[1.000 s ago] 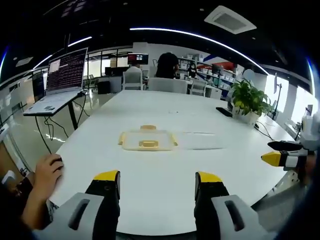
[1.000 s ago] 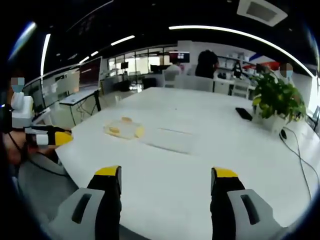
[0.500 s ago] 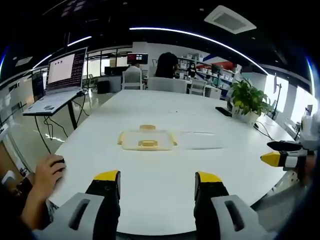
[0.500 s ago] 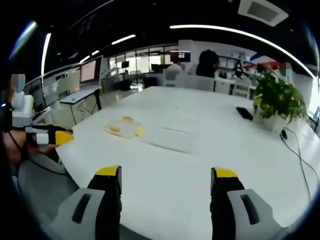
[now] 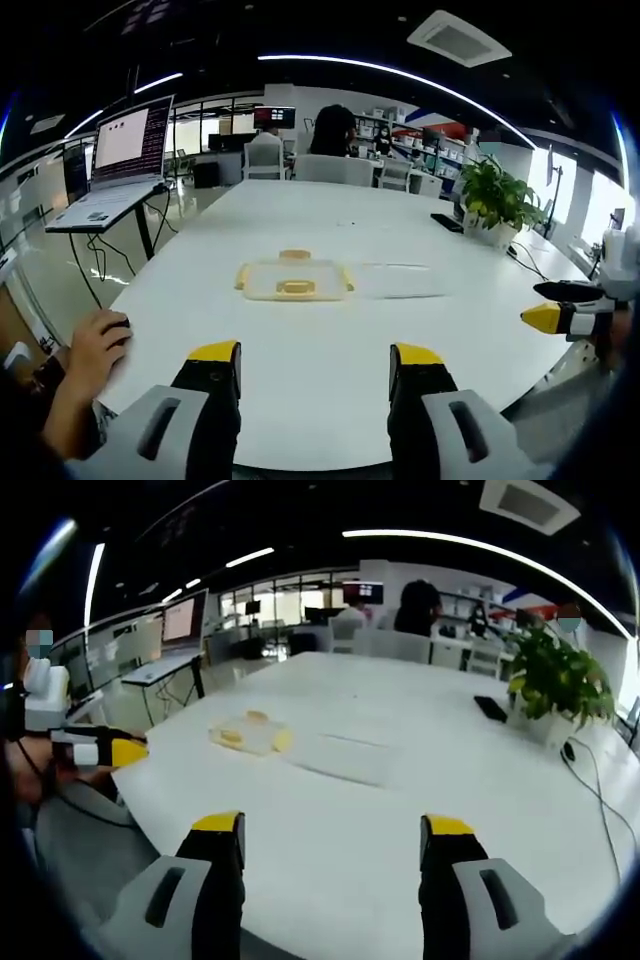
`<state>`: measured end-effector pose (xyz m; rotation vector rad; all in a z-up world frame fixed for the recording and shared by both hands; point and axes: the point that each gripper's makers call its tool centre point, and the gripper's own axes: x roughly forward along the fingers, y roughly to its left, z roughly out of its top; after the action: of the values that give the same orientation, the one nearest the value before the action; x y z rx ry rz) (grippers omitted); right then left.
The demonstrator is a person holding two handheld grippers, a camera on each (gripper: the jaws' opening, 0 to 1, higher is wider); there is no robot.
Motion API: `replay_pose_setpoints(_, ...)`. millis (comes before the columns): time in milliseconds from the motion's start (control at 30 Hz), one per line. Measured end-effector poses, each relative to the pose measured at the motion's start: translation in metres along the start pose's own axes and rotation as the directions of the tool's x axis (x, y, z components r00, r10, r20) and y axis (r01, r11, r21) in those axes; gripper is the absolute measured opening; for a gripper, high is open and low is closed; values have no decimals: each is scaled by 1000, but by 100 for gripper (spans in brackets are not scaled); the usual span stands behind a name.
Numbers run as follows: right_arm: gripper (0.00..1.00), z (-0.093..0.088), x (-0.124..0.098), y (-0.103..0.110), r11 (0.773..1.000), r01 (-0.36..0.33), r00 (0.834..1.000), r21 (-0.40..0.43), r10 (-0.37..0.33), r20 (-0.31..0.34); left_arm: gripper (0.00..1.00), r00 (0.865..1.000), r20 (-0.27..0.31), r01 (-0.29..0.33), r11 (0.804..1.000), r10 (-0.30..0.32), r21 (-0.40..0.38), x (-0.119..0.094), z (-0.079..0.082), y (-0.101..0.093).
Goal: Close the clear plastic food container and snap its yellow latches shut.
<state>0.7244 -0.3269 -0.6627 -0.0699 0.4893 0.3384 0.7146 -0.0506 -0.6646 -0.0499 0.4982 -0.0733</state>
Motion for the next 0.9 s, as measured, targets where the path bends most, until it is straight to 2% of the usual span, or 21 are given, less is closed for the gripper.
replay_pose_setpoints(900,67,-2,1,1,1000,-8,1000,-11,7,-8,54,1000,-3,3,1000,-3,4,0,0,-2)
